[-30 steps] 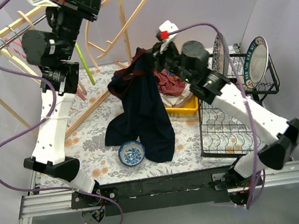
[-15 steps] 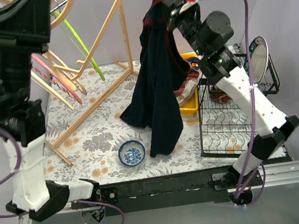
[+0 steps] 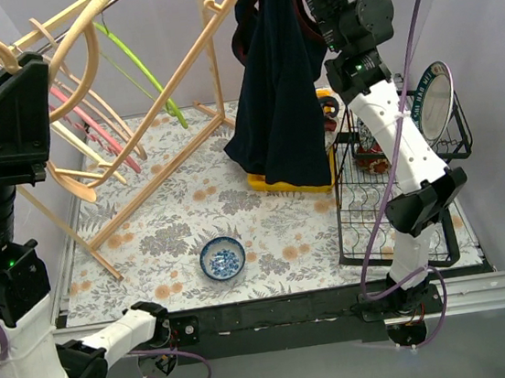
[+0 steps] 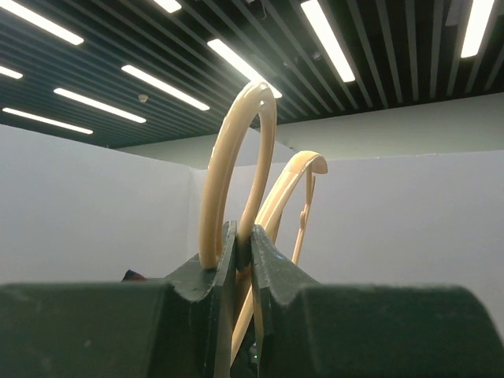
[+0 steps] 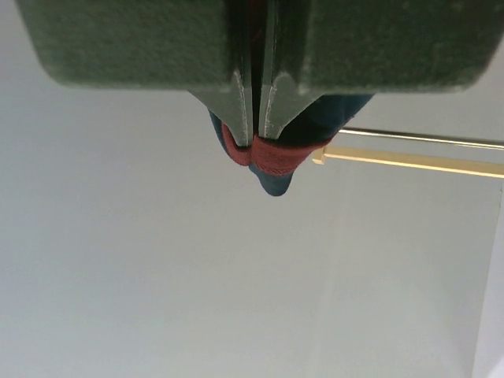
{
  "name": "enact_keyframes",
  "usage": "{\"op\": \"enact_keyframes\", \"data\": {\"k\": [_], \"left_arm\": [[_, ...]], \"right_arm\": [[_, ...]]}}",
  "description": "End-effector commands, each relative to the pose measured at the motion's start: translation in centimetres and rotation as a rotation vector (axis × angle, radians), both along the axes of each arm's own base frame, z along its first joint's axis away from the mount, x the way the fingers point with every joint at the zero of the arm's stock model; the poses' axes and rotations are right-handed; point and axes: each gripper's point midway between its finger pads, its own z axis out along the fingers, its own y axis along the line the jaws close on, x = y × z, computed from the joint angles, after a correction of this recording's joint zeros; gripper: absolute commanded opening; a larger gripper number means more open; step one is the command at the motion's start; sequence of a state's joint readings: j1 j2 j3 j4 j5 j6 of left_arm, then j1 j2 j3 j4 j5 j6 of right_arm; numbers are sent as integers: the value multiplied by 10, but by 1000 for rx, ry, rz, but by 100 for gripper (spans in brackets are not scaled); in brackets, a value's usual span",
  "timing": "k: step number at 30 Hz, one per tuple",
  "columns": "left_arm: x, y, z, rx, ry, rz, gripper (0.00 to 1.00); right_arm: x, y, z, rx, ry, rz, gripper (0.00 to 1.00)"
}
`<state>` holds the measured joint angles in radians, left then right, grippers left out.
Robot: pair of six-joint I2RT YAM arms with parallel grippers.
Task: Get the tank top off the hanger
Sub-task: Place the tank top in the bin, then place the hanger at the clothesline.
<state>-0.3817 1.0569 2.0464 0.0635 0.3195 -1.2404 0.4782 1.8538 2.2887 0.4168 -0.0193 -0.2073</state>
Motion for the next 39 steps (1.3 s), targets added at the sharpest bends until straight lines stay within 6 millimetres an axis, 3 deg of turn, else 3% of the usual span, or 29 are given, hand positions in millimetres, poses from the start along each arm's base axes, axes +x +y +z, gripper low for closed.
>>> {"op": "enact_keyframes", "data": {"k": [1, 2, 4, 5, 7, 8, 12, 16, 20, 22, 23, 25, 26, 28, 29, 30, 31, 32, 38, 39], "left_arm": [[12, -9, -15, 80, 18, 40, 0], [15, -10, -21, 96, 43, 45, 0], [20, -16, -30, 138, 54, 51, 0], [23, -17, -33, 152, 58, 55, 0], [28, -22, -43, 194, 80, 57, 0], [30, -25, -47, 210, 89, 53, 0], [34, -32, -60, 262, 120, 32, 0], [30, -32, -64, 270, 124, 24, 0], [29, -33, -66, 278, 122, 21, 0], [29, -36, -69, 303, 117, 18, 0], [31, -38, -73, 319, 126, 14, 0], [32, -41, -80, 349, 129, 16, 0], [34, -42, -84, 363, 144, 14, 0], [35, -46, -92, 397, 149, 1, 0], [38, -49, -97, 413, 166, -6, 0], [39, -50, -101, 423, 175, -11, 0], [43, -51, -105, 433, 187, -8, 0], [44, -51, -110, 442, 200, -7, 0], [57, -49, -126, 479, 254, 49, 0], [58, -49, -128, 490, 259, 51, 0]], "right_arm": [[-2, -12, 15, 4, -102, -14, 1], [21, -1, -22, -19, 3, 15, 1], [32, 4, -59, -37, 118, 39, 1], [56, 12, -121, -77, 271, 31, 1], [58, 12, -162, -56, 398, 46, 1], [66, 12, -208, -77, 492, 34, 1], [67, 6, -274, -106, 671, -20, 1], [64, 1, -305, -191, 779, -103, 1], [46, 11, -338, -295, 885, -79, 1], [37, 16, -354, -354, 944, -55, 7], [33, 20, -355, -367, 952, -27, 23], [25, 21, -349, -374, 966, -1, 41], [22, 25, -326, -366, 932, 27, 55], [16, 32, -299, -374, 900, 80, 67], [7, 32, -268, -375, 878, 108, 80], [4, 31, -248, -367, 856, 115, 85], [2, 30, -240, -366, 860, 111, 87], [-6, 23, -215, -351, 841, 107, 88], [-37, -11, -178, -287, 834, 92, 89], [-53, -17, -175, -286, 820, 117, 89]]}}
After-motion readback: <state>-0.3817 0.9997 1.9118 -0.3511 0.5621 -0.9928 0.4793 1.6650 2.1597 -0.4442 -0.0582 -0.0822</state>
